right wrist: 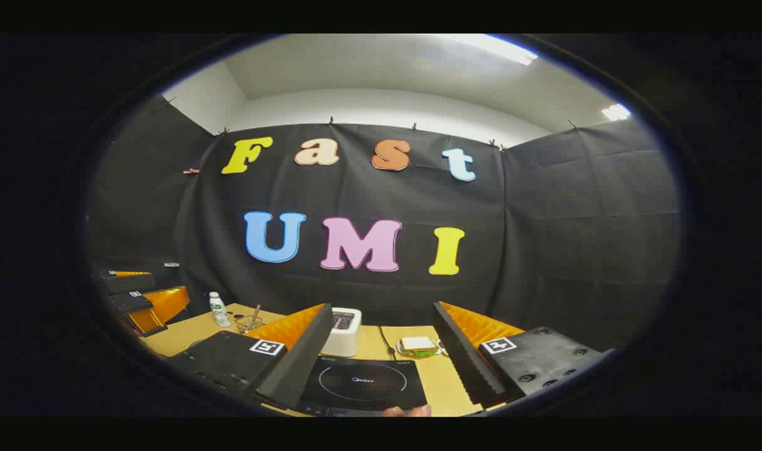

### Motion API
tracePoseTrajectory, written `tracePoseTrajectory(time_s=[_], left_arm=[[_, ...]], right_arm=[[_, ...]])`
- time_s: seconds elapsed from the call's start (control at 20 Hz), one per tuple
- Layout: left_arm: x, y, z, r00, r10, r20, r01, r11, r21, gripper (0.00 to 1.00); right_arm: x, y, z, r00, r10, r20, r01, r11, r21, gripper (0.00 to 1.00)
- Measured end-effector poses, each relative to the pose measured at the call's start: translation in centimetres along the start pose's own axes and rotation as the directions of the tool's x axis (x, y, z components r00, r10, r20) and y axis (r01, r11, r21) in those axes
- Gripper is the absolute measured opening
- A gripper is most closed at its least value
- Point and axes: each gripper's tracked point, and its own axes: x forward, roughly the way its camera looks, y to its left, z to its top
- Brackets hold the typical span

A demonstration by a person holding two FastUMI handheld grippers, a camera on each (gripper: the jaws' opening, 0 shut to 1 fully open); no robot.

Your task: First push the handle of the pot to place it horizontally, then grasp the pot with both hands and set it on the induction cooktop.

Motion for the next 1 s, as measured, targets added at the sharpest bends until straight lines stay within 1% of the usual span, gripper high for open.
tracePoseTrajectory(time_s=[0.2, 0.35, 0.4, 0.45, 0.5, 1.0], left_arm=[[-0.2, -0.4, 0.0, 1.000, -0.005, 0.002, 0.005, 1.000, 0.002, 0.99], [-0.2, -0.7, 0.2, 1.000, -0.012, 0.008, 0.012, 1.000, 0.001, 0.98], [-0.3, -0.7, 0.1, 1.000, -0.011, 0.007, 0.011, 1.000, 0.001, 0.98], [-0.2, -0.7, 0.1, 1.000, -0.010, 0.004, 0.010, 1.000, 0.001, 0.98], [-0.3, -0.8, 0.1, 1.000, -0.011, 0.004, 0.011, 1.000, 0.001, 0.99], [-0.3, -0.6, 0.6, 1.000, -0.010, 0.024, 0.010, 1.000, 0.010, 0.98]], right_arm=[[-0.2, -0.6, 0.0, 1.000, -0.011, -0.005, 0.011, 1.000, 0.011, 0.98], [-0.4, -0.9, -0.2, 1.000, -0.015, -0.006, 0.015, 1.000, 0.008, 0.98], [-0.4, -0.9, -0.2, 1.000, -0.016, -0.006, 0.016, 1.000, 0.006, 0.96], [-0.5, -1.0, -0.2, 1.000, -0.015, -0.005, 0.015, 1.000, 0.005, 0.98], [-0.4, -0.9, -0.2, 1.000, -0.014, -0.007, 0.014, 1.000, 0.007, 0.98], [-0.3, 0.1, -0.1, 1.000, 0.007, -0.001, -0.007, 1.000, -0.001, 0.98]])
